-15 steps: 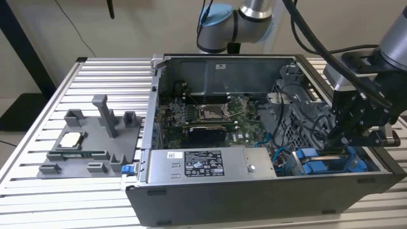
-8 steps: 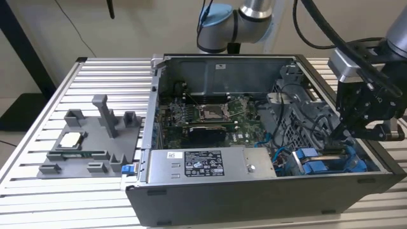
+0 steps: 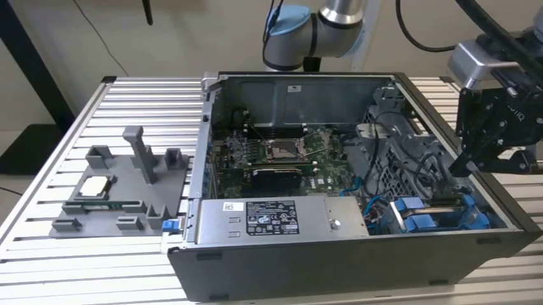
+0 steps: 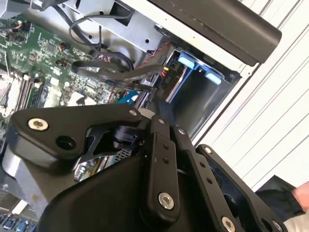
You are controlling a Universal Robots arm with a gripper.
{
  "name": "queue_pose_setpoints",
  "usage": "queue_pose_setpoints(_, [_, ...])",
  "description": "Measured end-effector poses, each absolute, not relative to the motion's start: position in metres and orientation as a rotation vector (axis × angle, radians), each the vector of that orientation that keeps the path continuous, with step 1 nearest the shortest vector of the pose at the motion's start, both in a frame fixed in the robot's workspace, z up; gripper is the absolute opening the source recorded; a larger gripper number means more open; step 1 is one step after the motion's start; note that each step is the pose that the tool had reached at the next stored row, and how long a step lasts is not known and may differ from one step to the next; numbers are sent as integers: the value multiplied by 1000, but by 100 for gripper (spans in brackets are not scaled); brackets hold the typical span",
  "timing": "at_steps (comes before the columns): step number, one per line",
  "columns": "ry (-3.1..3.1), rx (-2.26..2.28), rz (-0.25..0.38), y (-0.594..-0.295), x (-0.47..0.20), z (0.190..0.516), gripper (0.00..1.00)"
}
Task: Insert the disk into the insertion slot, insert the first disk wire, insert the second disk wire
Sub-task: 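Insert the second disk wire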
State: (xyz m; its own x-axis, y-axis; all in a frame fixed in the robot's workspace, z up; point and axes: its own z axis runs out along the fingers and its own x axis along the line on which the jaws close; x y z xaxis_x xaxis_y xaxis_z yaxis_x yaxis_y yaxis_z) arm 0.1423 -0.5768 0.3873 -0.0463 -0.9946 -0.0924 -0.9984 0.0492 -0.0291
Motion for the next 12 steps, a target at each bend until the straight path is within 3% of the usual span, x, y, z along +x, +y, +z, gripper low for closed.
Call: queue_pose_setpoints(12, [2211, -2107, 66, -577, 142, 397, 11])
